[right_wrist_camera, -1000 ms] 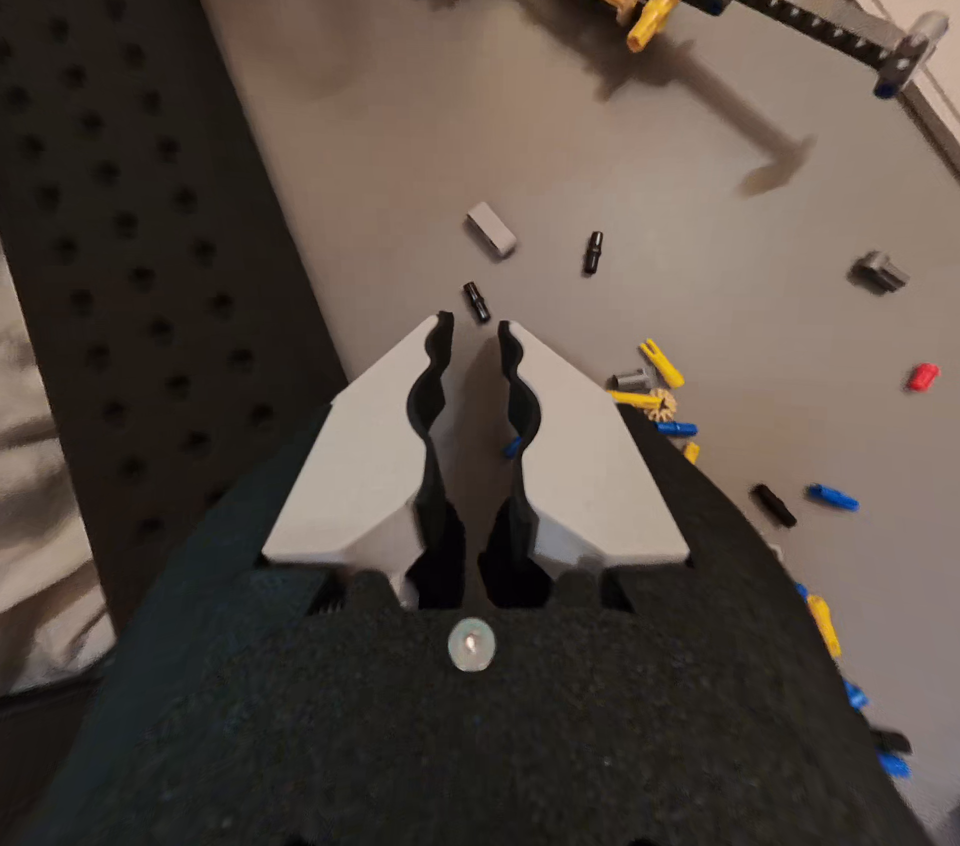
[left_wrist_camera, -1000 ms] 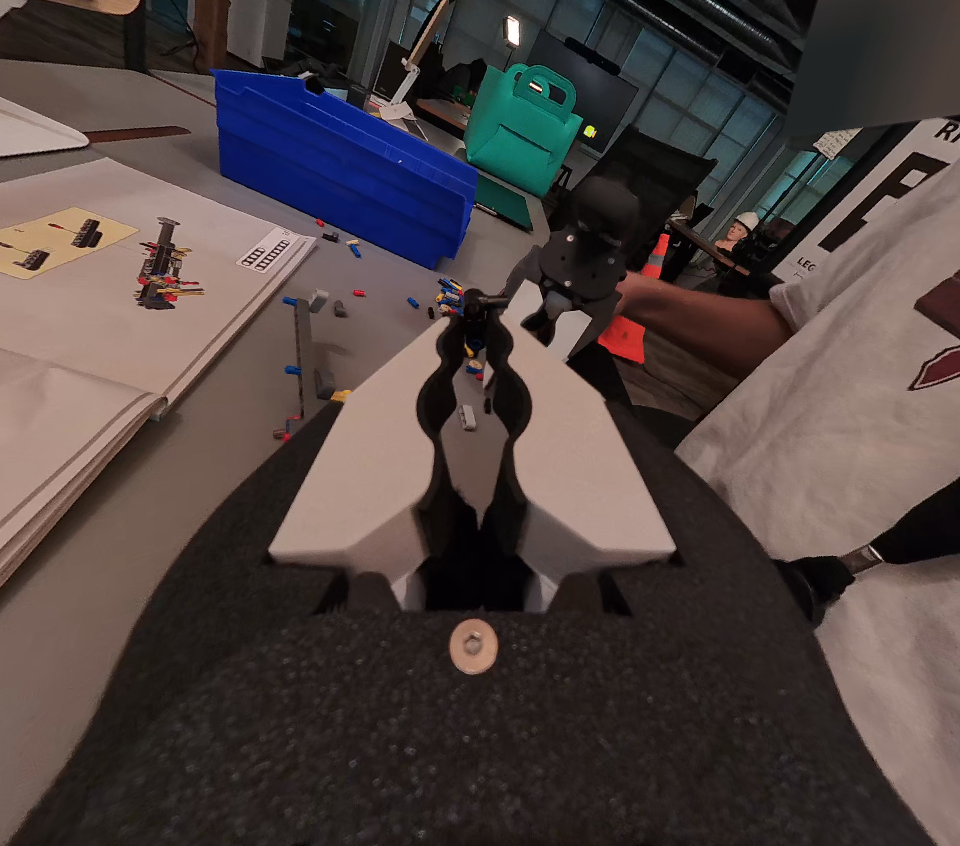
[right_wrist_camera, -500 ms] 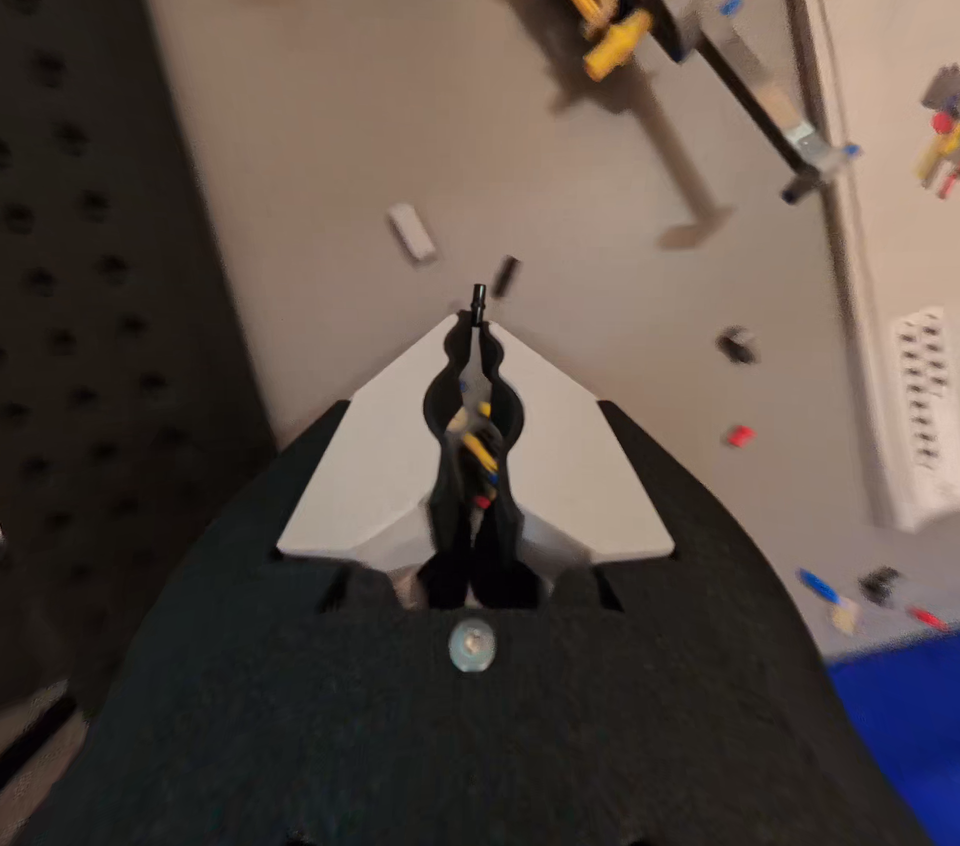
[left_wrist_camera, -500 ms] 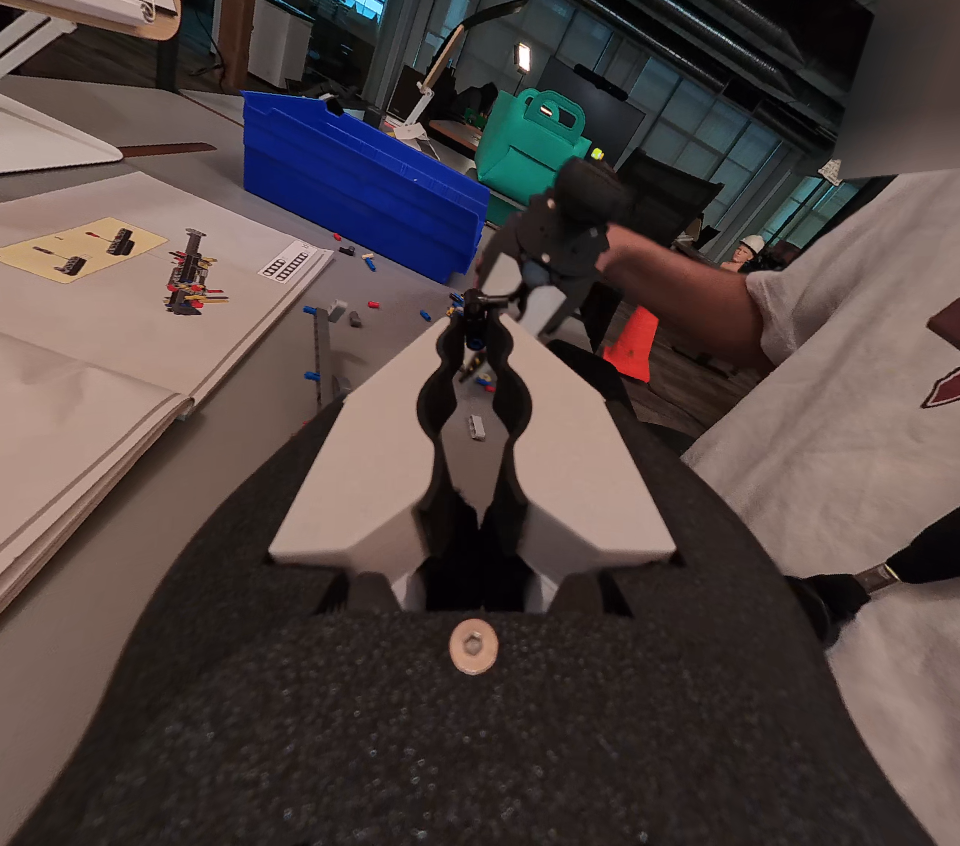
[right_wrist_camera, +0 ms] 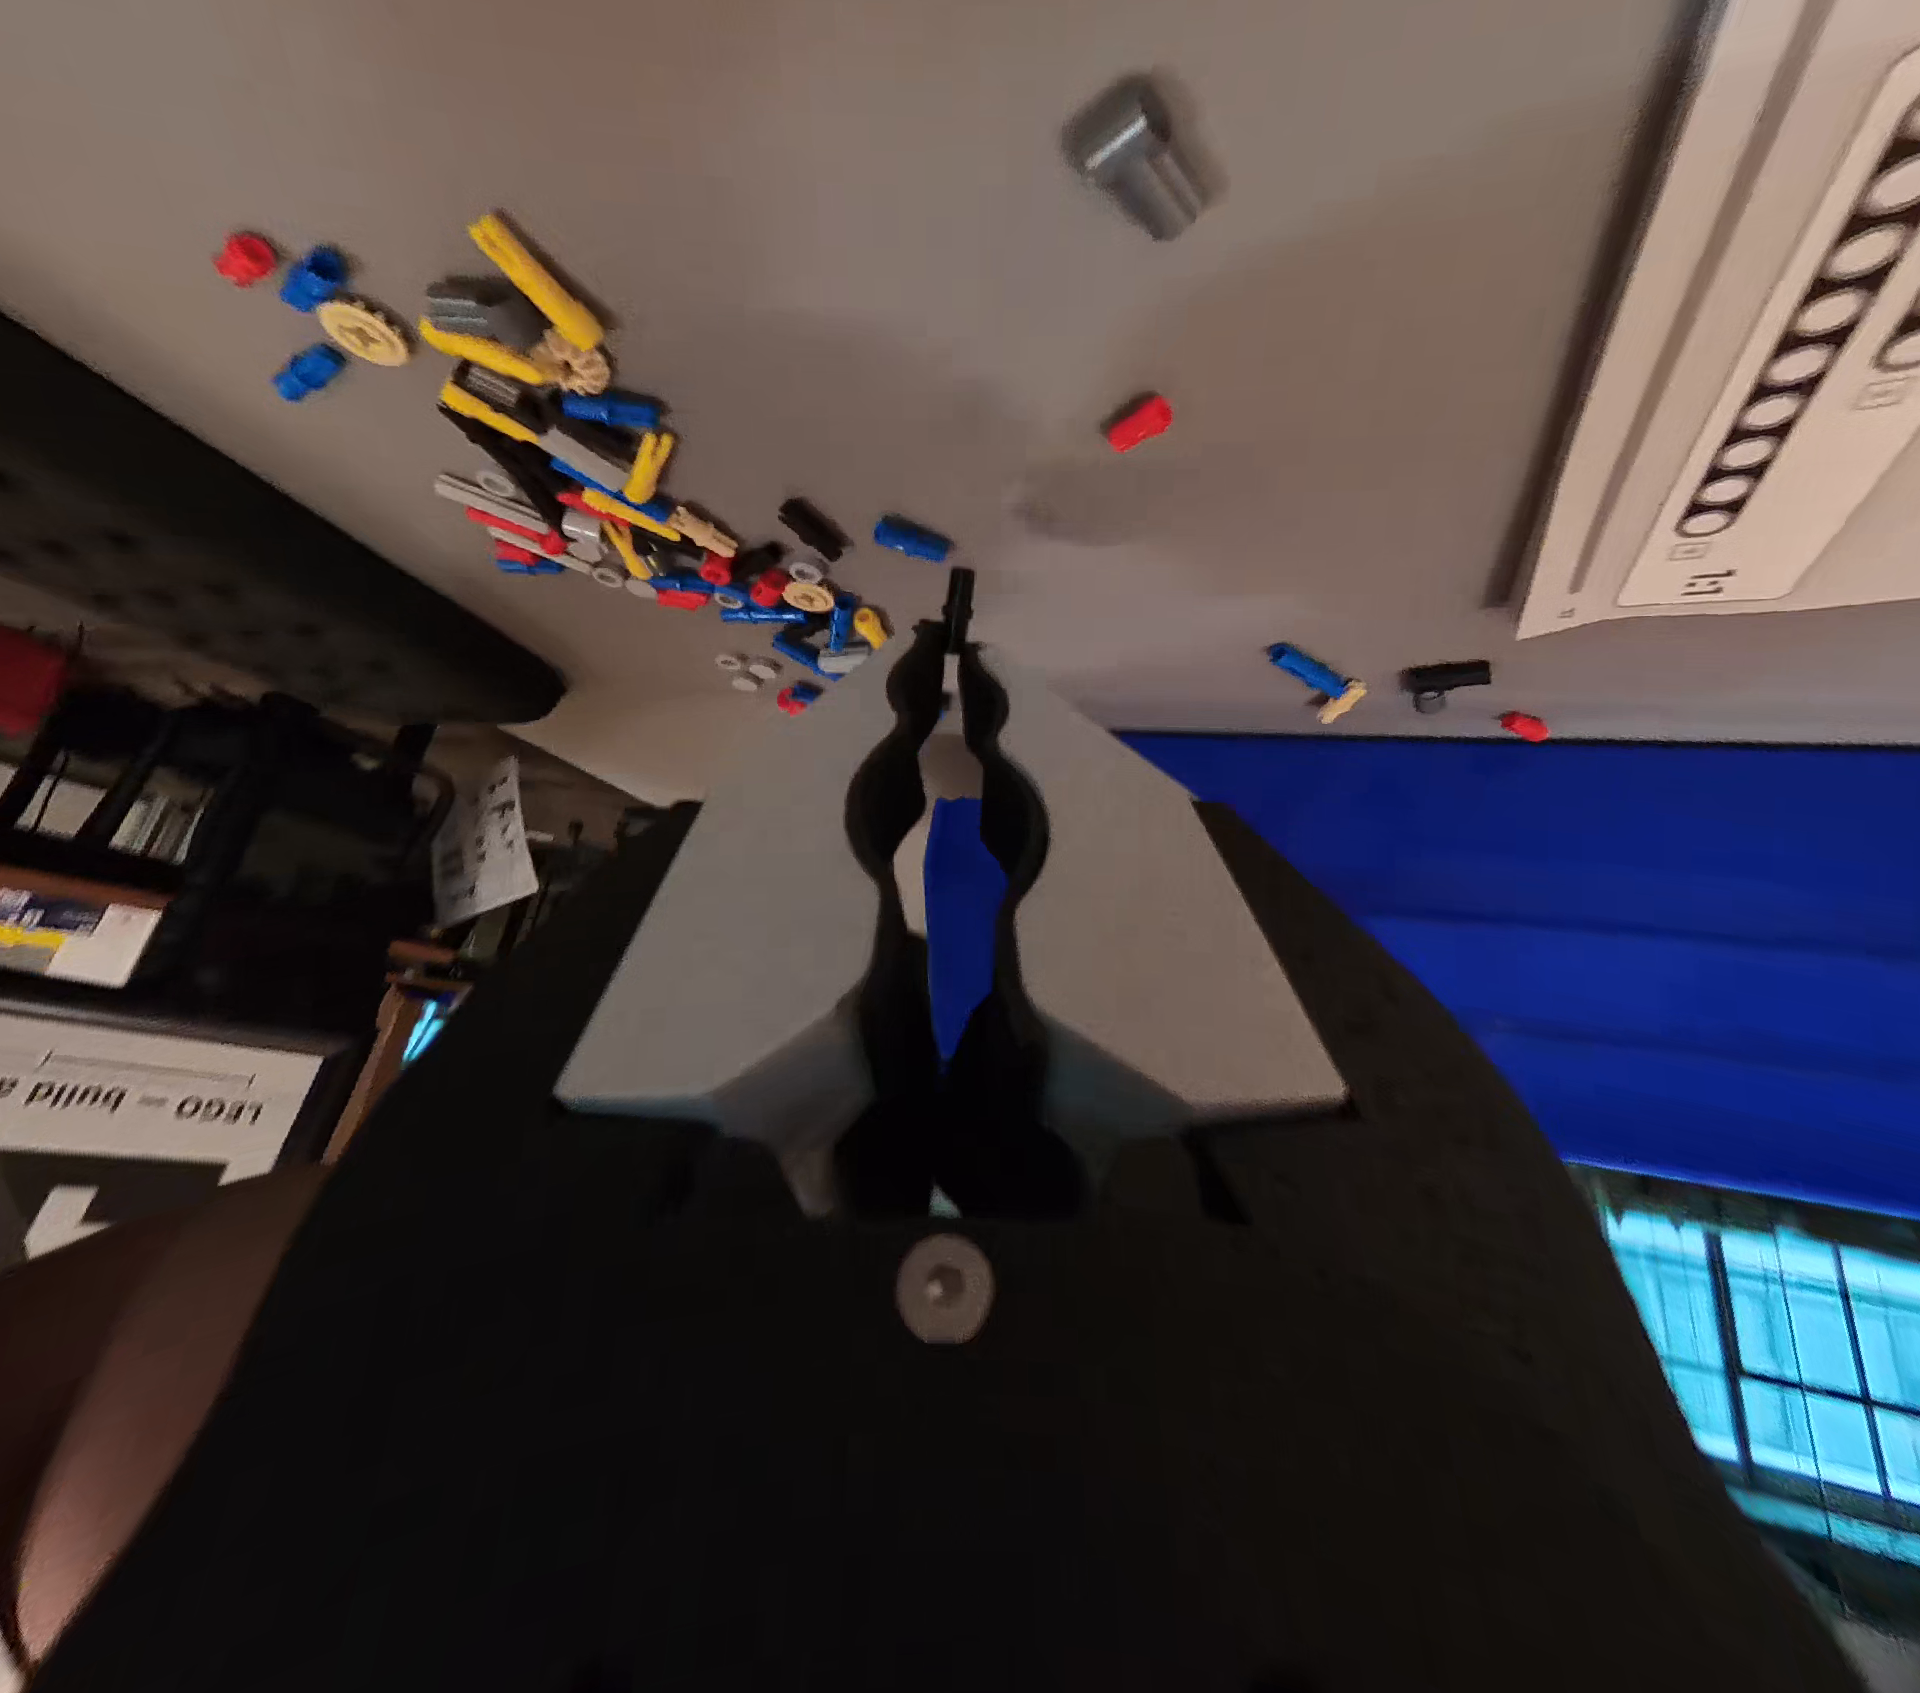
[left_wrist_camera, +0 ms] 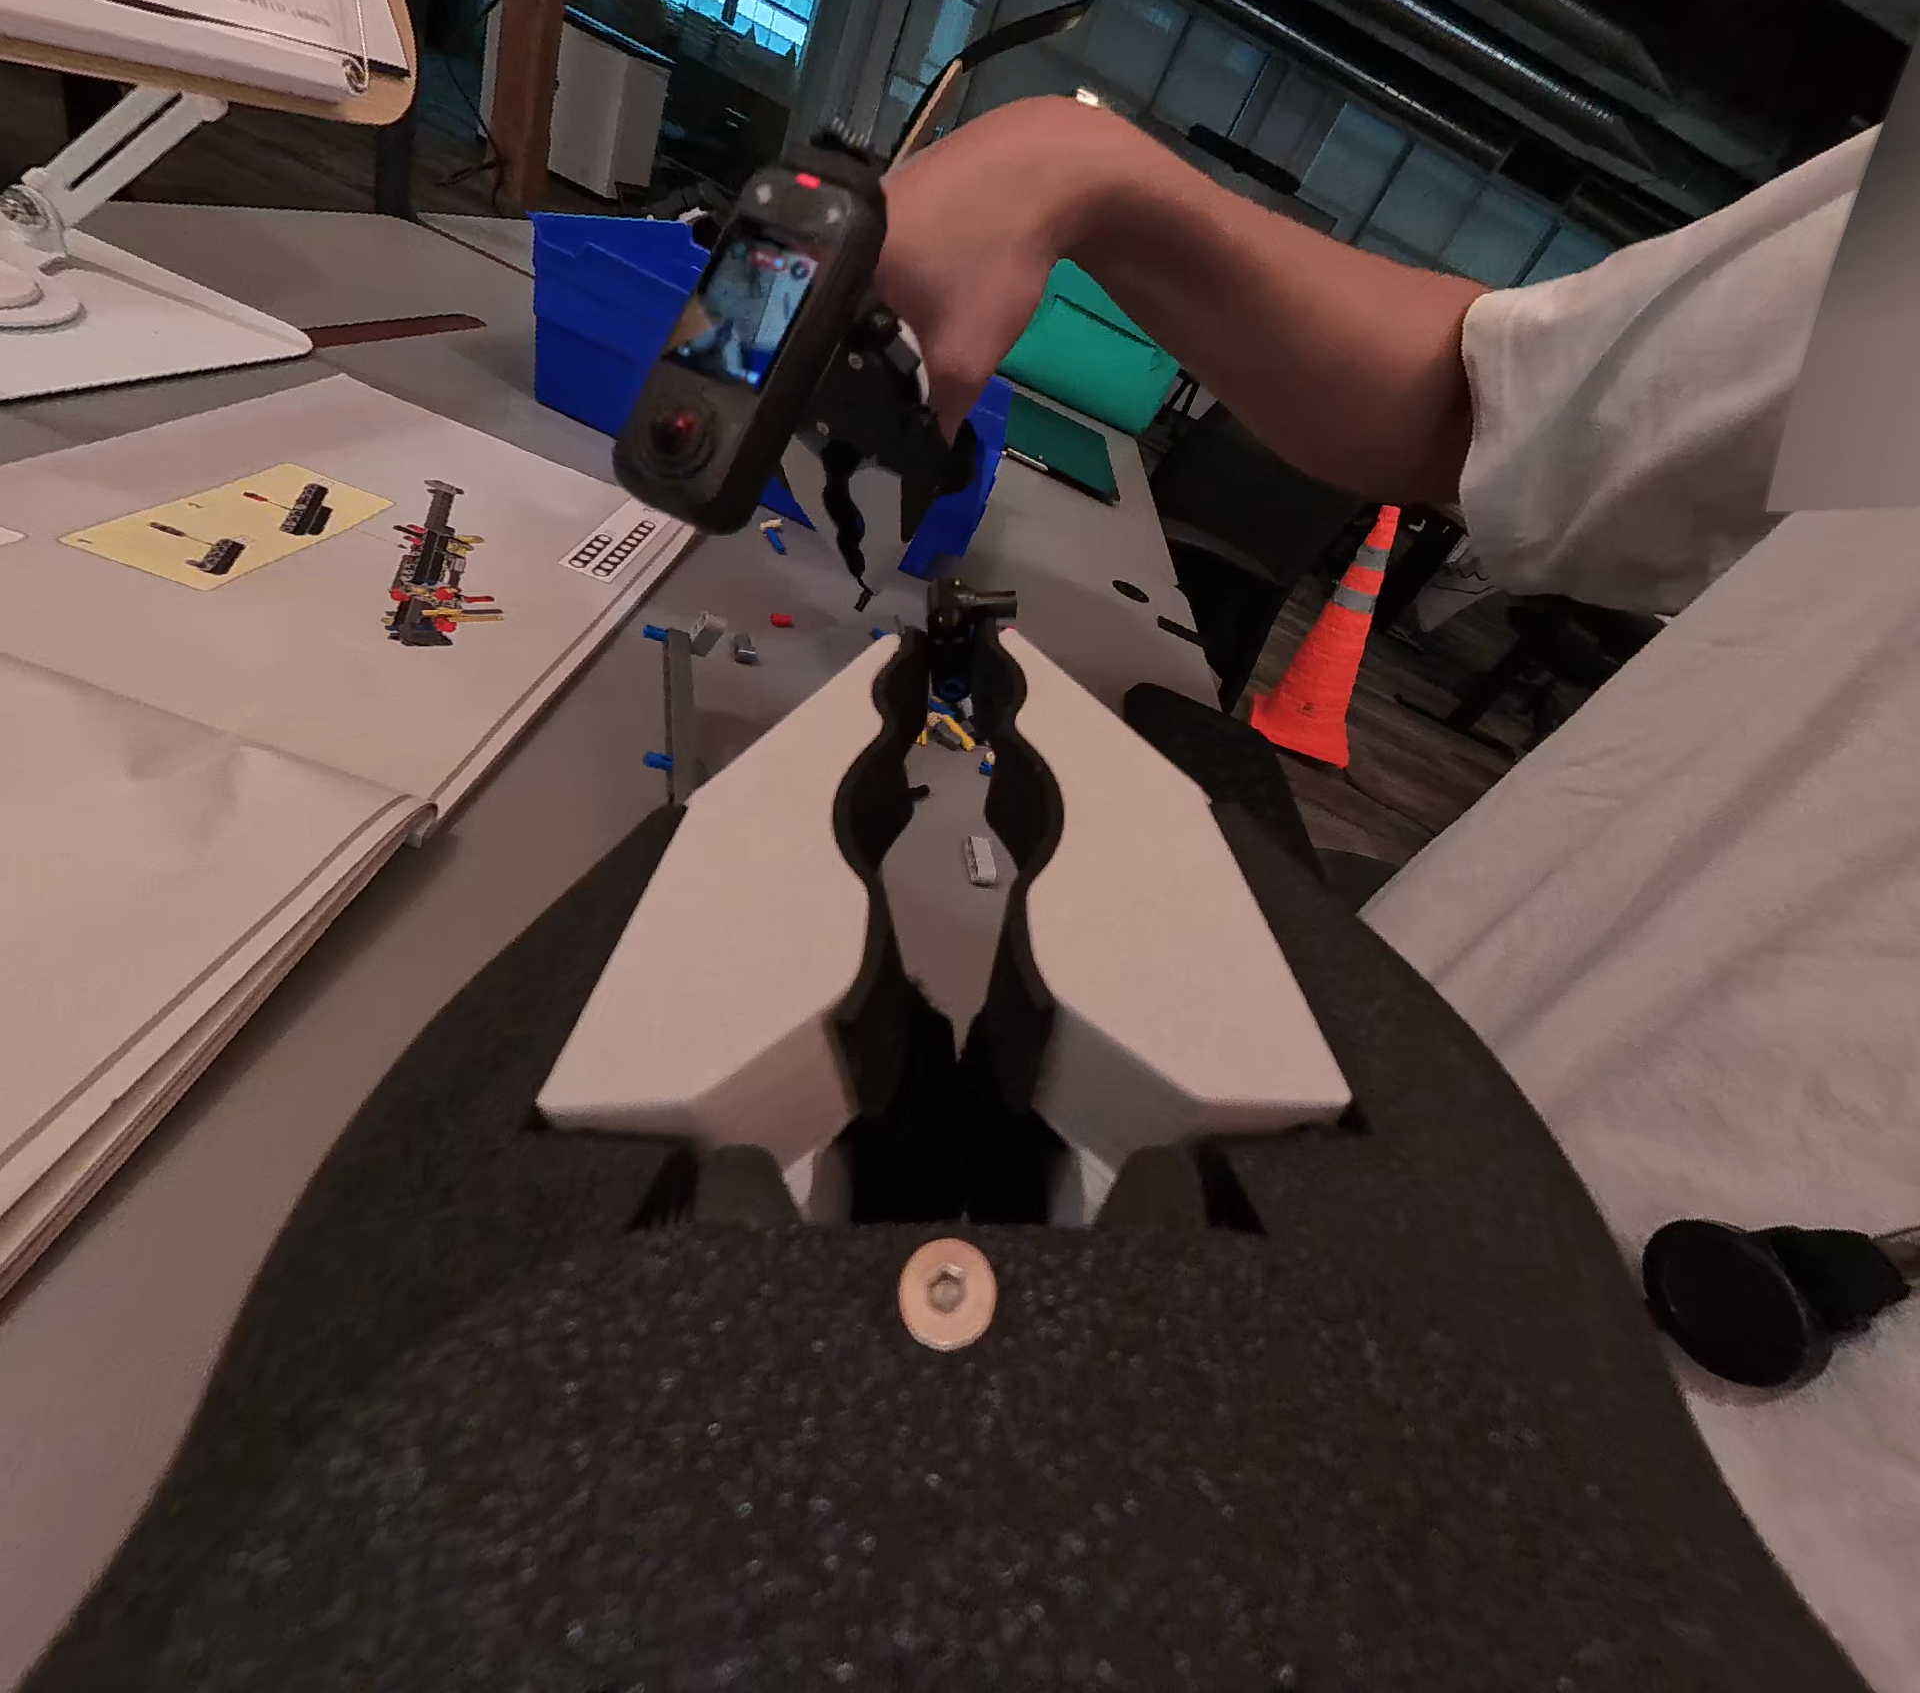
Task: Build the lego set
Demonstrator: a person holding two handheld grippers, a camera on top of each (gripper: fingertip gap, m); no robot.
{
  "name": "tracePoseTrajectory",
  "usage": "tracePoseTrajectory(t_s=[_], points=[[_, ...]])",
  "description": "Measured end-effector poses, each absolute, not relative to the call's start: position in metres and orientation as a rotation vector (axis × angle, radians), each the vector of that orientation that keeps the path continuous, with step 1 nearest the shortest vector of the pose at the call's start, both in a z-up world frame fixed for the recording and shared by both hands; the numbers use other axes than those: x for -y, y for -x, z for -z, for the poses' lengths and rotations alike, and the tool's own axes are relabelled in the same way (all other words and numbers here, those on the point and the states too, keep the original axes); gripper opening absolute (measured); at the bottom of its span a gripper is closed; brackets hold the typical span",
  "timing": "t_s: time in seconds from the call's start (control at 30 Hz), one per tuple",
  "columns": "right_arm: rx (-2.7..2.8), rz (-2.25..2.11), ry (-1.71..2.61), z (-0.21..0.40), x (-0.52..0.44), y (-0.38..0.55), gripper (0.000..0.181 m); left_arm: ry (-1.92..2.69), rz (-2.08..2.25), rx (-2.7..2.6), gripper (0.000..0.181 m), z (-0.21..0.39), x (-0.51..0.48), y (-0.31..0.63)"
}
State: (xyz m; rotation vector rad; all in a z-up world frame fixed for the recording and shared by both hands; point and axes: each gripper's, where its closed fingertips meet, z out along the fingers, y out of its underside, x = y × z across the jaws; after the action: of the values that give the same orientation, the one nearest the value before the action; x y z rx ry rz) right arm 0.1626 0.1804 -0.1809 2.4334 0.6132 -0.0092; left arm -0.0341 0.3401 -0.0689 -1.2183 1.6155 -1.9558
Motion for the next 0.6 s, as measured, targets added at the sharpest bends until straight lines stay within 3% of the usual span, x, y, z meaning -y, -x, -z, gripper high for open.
tracePoseTrajectory(t_s=[0.6], points=[[-0.563,-0.021,-2.328,0.192,-0.161,-0.186,0.003,1.211,1.945,-1.633,0.006,0.07,-0.339,0.035]])
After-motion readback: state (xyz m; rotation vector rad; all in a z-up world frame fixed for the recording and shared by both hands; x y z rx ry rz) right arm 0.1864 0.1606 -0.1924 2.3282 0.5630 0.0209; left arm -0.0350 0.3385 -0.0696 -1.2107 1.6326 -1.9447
